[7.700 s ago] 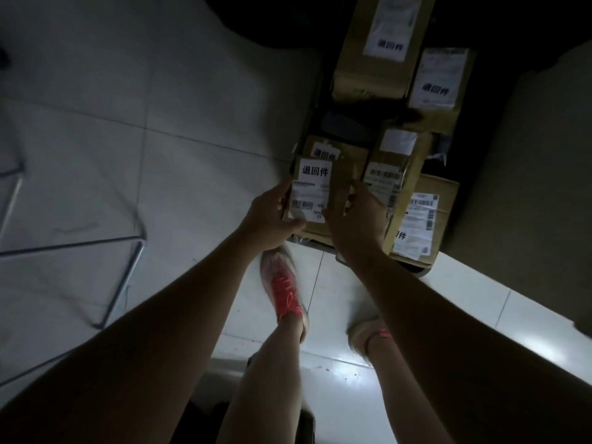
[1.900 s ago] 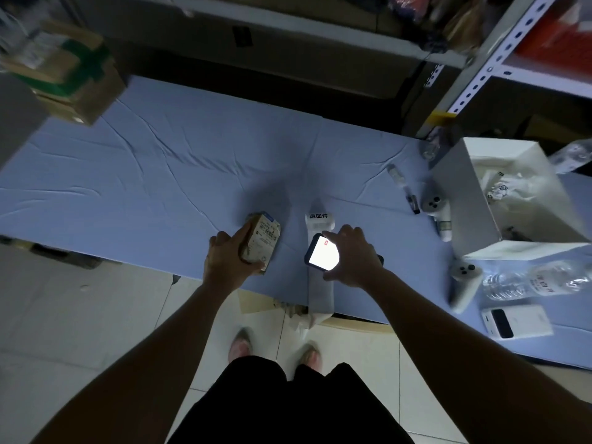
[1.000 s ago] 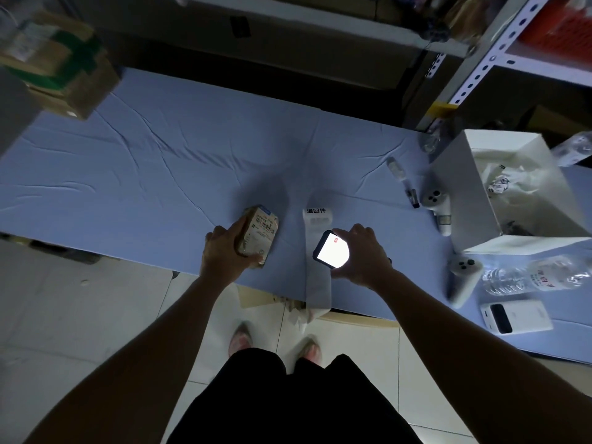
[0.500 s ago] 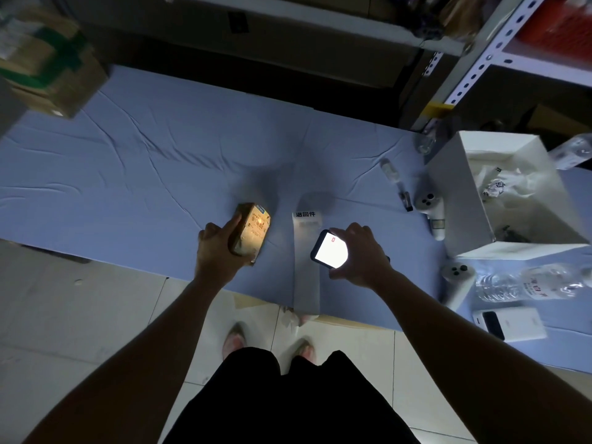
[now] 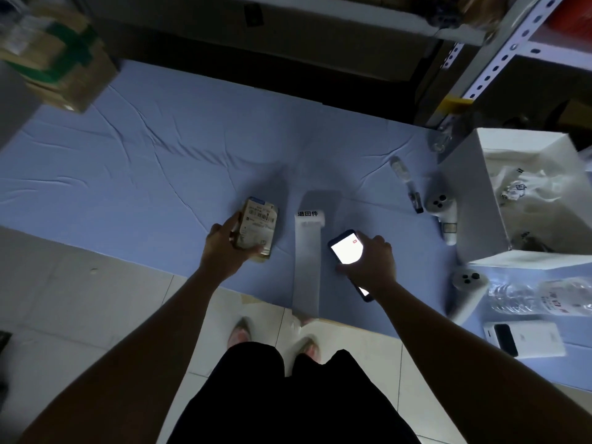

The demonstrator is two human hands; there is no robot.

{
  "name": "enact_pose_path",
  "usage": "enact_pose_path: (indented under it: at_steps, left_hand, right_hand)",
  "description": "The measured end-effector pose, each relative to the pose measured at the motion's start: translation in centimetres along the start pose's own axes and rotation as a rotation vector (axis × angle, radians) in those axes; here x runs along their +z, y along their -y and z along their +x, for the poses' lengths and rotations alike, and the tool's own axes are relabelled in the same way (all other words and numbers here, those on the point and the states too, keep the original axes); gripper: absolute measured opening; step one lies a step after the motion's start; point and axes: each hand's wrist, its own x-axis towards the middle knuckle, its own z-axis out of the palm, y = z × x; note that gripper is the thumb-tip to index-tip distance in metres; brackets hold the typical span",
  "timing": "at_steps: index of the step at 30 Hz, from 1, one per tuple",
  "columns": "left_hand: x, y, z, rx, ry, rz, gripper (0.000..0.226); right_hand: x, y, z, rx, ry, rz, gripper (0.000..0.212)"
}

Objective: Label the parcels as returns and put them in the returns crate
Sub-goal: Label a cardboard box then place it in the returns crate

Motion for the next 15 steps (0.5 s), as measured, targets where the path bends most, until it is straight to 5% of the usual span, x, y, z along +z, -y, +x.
enact_pose_path:
  at_steps: [10, 15]
  left_hand:
    - [-0.5, -1.5, 1.0, -0.136, 0.104, 0.138, 0.086]
    - [-1.1, -2.6, 1.9, -0.177, 0.147, 0.126, 0.076]
  right_hand:
    - [1.9, -1.6, 1.6, 0.064, -0.042, -0.031, 0.082]
    - [2.1, 0.1, 1.8, 0.053, -0.102, -0.295, 0.078]
